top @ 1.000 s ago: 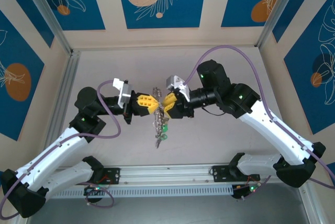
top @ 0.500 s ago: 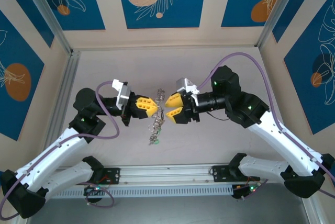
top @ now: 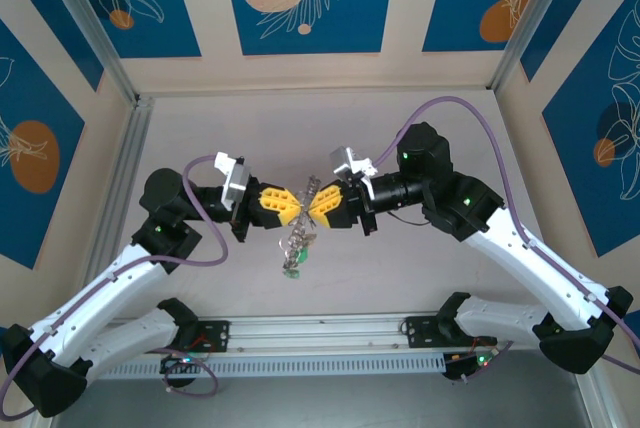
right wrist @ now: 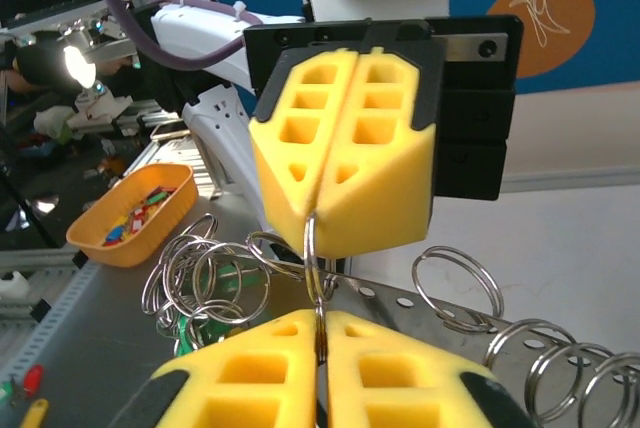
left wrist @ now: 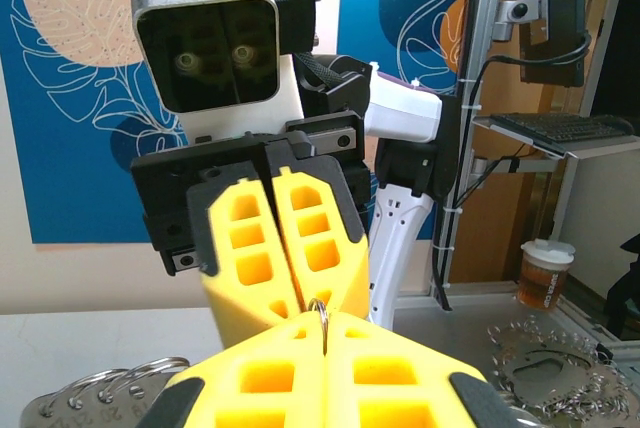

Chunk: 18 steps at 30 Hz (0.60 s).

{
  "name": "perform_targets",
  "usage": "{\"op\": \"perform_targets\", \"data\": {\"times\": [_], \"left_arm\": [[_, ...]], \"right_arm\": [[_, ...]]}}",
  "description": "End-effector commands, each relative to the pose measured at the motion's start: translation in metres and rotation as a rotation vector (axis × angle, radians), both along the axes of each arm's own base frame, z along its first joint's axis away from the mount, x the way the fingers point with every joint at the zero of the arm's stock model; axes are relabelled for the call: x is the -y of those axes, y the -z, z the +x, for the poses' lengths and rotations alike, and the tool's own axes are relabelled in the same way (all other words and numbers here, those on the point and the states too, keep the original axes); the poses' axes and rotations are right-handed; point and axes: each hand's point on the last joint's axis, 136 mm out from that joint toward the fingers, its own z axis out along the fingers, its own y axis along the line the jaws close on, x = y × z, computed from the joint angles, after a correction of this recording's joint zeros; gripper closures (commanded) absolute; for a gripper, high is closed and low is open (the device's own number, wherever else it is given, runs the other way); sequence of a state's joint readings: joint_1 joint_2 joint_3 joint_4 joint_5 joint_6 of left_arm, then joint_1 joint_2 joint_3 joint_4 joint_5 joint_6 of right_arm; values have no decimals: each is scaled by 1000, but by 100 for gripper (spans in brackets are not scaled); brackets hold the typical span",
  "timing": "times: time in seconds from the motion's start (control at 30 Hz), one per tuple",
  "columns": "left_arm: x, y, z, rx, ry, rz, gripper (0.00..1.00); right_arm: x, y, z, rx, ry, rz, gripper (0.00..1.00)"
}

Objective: Put the keys on the keyring

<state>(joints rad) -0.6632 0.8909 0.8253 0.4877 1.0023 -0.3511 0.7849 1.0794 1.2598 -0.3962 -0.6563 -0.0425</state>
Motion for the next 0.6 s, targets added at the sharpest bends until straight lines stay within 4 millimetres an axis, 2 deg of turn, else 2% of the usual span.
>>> {"op": "perform_targets", "data": {"times": [0.0,0.07,0.27,0.43,0.57], "left_arm": [[-6,-13,-12,60,32,-43,100],[-6,-15,-14,63,36,-49,100],[-6,-19,-15,59,55,-74,100],[-5,-21,-14,52,62,-84,100],[-6,-21,-14,56,51,-81,100]], "right_arm": [[-2,5,0,-12,-11,-4,97],[-4,7,3,-22,-8,-11,100],[-12,16,8,-70,-27,-33,100],[-16,14,9,-75,-43,-21,100],[-14,7,6,-41,-31,3,84]]}}
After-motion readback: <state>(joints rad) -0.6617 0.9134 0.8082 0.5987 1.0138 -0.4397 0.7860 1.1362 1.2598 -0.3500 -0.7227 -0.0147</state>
